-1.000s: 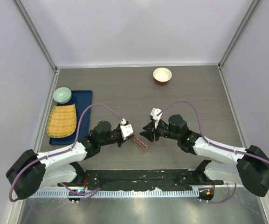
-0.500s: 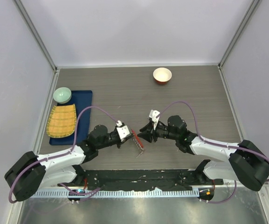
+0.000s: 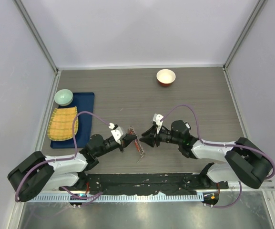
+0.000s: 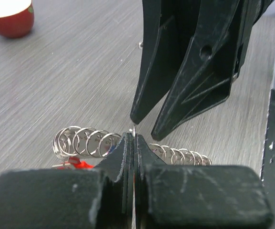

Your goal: Put the keys on the keyring

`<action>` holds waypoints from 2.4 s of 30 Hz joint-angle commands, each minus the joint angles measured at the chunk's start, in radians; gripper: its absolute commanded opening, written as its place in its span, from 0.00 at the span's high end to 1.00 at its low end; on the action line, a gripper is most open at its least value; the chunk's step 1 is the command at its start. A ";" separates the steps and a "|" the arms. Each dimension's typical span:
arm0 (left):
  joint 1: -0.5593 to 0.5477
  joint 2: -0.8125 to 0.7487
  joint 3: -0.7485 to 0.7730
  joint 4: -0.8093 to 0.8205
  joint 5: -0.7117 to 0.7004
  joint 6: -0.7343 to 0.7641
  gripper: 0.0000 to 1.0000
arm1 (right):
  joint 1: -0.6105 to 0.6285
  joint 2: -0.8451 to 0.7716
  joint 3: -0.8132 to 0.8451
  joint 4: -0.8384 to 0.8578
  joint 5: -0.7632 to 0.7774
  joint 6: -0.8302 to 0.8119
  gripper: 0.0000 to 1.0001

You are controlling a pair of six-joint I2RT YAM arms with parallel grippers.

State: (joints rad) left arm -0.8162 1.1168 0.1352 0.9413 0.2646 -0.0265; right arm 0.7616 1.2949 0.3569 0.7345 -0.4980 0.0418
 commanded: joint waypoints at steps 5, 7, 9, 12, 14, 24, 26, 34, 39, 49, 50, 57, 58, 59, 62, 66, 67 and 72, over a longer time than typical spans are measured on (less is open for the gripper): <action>0.000 0.011 0.015 0.220 0.061 -0.056 0.99 | -0.015 0.009 -0.041 0.207 -0.020 0.046 0.62; 0.000 0.003 0.017 0.220 0.070 -0.059 0.99 | -0.018 0.010 -0.048 0.224 -0.020 0.056 0.62; 0.000 0.000 0.018 0.220 0.085 -0.061 0.99 | -0.021 0.014 -0.056 0.262 -0.030 0.066 0.62; 0.000 -0.003 0.020 0.217 0.108 -0.061 0.99 | -0.022 0.011 -0.064 0.293 -0.048 0.075 0.63; 0.000 0.000 0.026 0.212 0.119 -0.059 0.99 | -0.022 0.006 -0.073 0.318 -0.063 0.076 0.63; 0.000 0.000 0.038 0.214 0.165 -0.067 0.99 | -0.022 0.009 -0.081 0.362 -0.135 0.079 0.65; 0.000 -0.002 0.037 0.217 0.173 -0.070 0.98 | -0.024 0.010 -0.079 0.364 -0.148 0.079 0.71; 0.000 0.008 0.035 0.240 0.191 -0.081 0.96 | -0.024 0.000 -0.076 0.364 -0.174 0.081 0.98; 0.000 -0.017 0.035 0.151 0.162 -0.044 0.74 | -0.024 -0.064 -0.023 0.212 -0.175 0.035 0.99; 0.000 -0.268 0.072 -0.297 0.076 0.152 0.47 | 0.014 -0.175 0.273 -0.661 0.018 -0.235 0.99; 0.000 -0.275 0.075 -0.303 0.081 0.155 0.47 | 0.028 -0.161 0.302 -0.711 0.057 -0.262 0.99; -0.001 -0.296 0.080 -0.352 0.088 0.142 0.48 | 0.180 -0.036 0.592 -1.110 0.404 -0.344 0.99; 0.000 -0.302 0.072 -0.348 0.082 0.131 0.48 | 0.179 -0.031 0.605 -1.142 0.420 -0.341 0.99; 0.000 -0.308 0.057 -0.345 0.070 0.114 0.48 | 0.180 -0.025 0.617 -1.156 0.430 -0.338 0.99; 0.000 -0.334 0.023 -0.332 0.001 0.033 0.48 | 0.182 0.007 0.680 -1.234 0.478 -0.319 0.99; -0.003 -0.331 -0.017 -0.302 -0.017 -0.110 0.44 | 0.186 0.052 0.735 -1.273 0.495 -0.298 0.99; -0.009 -0.325 -0.022 -0.300 -0.018 -0.145 0.43 | 0.189 0.064 0.744 -1.288 0.495 -0.293 0.99; -0.029 -0.318 -0.036 -0.294 -0.057 -0.208 0.40 | 0.209 0.161 0.839 -1.398 0.601 -0.303 0.99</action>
State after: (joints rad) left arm -0.8284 0.7959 0.1047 0.5991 0.2535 -0.1387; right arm 0.9531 1.4082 1.0950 -0.5705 0.0074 -0.2592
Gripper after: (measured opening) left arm 0.590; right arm 0.029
